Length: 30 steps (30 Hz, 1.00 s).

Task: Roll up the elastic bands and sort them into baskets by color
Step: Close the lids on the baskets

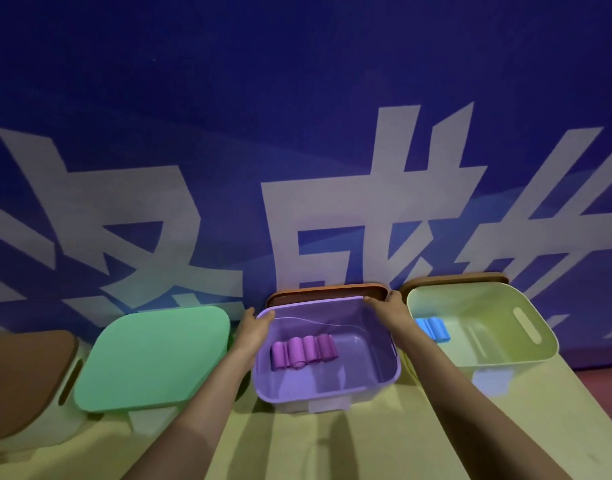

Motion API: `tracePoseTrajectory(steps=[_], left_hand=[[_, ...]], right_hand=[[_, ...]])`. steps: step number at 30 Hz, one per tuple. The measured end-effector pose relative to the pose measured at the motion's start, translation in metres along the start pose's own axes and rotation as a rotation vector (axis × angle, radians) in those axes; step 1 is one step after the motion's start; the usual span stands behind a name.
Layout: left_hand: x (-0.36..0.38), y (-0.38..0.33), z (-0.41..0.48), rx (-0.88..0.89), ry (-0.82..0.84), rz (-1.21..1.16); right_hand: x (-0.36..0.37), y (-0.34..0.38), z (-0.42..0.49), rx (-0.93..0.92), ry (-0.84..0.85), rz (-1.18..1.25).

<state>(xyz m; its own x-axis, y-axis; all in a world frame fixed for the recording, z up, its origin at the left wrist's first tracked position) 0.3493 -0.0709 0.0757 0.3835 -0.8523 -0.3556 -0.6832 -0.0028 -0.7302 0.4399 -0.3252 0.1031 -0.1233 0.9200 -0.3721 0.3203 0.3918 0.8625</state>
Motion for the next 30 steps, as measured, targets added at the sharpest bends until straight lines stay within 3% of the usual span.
tracePoseTrajectory(steps=[17,30], left_hand=[[0.019,-0.004,0.012,-0.072,0.028,-0.116],[0.002,-0.029,-0.019,0.139,-0.030,-0.195]], right_hand=[[-0.001,-0.017,0.028,-0.050,0.068,-0.012],[-0.019,0.007,0.009,-0.232,-0.013,0.098]])
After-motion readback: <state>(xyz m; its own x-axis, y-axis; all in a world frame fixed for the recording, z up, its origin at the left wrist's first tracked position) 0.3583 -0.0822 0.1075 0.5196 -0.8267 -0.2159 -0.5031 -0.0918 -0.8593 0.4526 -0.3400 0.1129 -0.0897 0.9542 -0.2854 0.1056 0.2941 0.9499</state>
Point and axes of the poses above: each hand's wrist, its own z-axis towards the middle knuckle, its own x-axis out of the palm, y = z × x, the point moved 4 cm from there along z, towards the middle knuckle, and after that the axes turned 7 degrees about -x, right-handed, at the moved point
